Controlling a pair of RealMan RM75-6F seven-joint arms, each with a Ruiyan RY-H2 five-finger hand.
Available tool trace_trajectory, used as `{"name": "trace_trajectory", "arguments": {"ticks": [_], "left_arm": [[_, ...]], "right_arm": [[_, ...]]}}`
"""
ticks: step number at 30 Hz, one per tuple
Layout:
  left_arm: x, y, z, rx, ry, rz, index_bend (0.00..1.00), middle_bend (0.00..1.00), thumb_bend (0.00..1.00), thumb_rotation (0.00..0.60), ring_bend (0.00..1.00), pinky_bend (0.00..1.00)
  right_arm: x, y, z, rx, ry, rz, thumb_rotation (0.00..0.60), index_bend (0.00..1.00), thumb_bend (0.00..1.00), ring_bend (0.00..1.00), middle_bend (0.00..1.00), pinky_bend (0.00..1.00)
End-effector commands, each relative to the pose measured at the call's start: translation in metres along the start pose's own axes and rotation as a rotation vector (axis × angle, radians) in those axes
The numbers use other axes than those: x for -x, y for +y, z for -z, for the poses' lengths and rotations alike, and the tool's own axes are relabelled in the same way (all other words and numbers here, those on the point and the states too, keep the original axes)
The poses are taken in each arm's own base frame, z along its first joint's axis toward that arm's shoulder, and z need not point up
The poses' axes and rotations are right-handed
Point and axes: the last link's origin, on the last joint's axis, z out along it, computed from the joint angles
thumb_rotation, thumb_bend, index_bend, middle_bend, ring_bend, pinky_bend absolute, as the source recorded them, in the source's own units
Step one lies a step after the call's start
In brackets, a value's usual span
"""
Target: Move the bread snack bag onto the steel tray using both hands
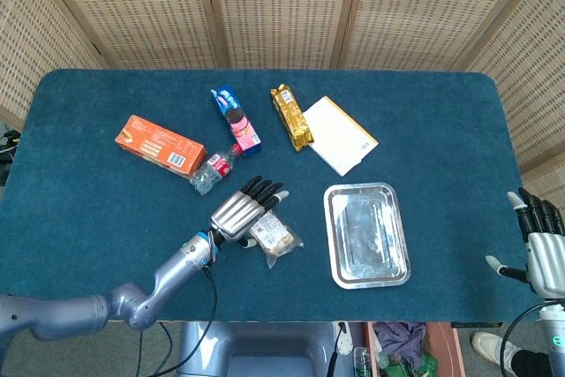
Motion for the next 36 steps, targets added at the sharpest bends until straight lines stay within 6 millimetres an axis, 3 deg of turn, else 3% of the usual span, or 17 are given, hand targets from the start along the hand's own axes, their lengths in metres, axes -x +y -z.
{"name": "trace_trajectory", "arguments": {"ticks": [1, 7, 10, 15, 18, 19, 22, 25, 28, 36], "left_arm": [[-0.041, -0.032, 0.037, -0.086, 0.090, -0.006, 0.00, 0.00, 0.00, 0.600, 0.00, 0.00], [-0.092, -0.099, 0.114, -0.291, 0.188, -0.072, 0.00, 0.00, 0.00, 0.600, 0.00, 0.00], [-0.102, -0.128, 0.153, -0.396, 0.201, -0.069, 0.00, 0.00, 0.00, 0.600, 0.00, 0.00], [-0.095, -0.163, 0.221, -0.565, 0.199, -0.007, 0.00, 0.00, 0.00, 0.600, 0.00, 0.00], [-0.084, -0.171, 0.254, -0.649, 0.212, 0.017, 0.00, 0.00, 0.00, 0.600, 0.00, 0.00], [-0.078, -0.175, 0.271, -0.703, 0.224, 0.026, 0.00, 0.00, 0.00, 0.600, 0.00, 0.00], [-0.064, -0.176, 0.297, -0.789, 0.254, 0.021, 0.00, 0.00, 0.00, 0.600, 0.00, 0.00], [-0.055, -0.174, 0.309, -0.826, 0.267, 0.028, 0.00, 0.00, 0.00, 0.600, 0.00, 0.00], [-0.053, -0.173, 0.309, -0.813, 0.277, 0.011, 0.00, 0.00, 0.00, 0.600, 0.00, 0.00], [-0.048, -0.172, 0.305, -0.807, 0.263, -0.005, 0.00, 0.00, 0.00, 0.600, 0.00, 0.00]], "right_arm": [[0.002, -0.003, 0.000, -0.021, -0.010, 0.009, 0.600, 0.00, 0.00, 0.00, 0.00, 0.00], [0.011, -0.027, -0.008, -0.176, -0.038, 0.047, 0.600, 0.00, 0.00, 0.00, 0.00, 0.00], [0.013, -0.046, -0.017, -0.268, -0.059, 0.094, 0.600, 0.00, 0.00, 0.00, 0.00, 0.00], [0.017, -0.085, -0.040, -0.418, -0.126, 0.105, 0.600, 0.00, 0.00, 0.00, 0.00, 0.00], [0.022, -0.111, -0.049, -0.512, -0.191, 0.099, 0.600, 0.00, 0.00, 0.00, 0.00, 0.00], [0.027, -0.130, -0.053, -0.574, -0.238, 0.086, 0.600, 0.00, 0.00, 0.00, 0.00, 0.00], [0.037, -0.161, -0.061, -0.672, -0.315, 0.100, 0.600, 0.00, 0.00, 0.00, 0.00, 0.00], [0.051, -0.191, -0.064, -0.755, -0.368, 0.156, 0.600, 0.00, 0.00, 0.00, 0.00, 0.00], [0.066, -0.223, -0.067, -0.849, -0.386, 0.204, 0.600, 0.00, 0.00, 0.00, 0.00, 0.00], [0.092, -0.277, -0.078, -0.991, -0.367, 0.260, 0.600, 0.00, 0.00, 0.00, 0.00, 0.00]]}}
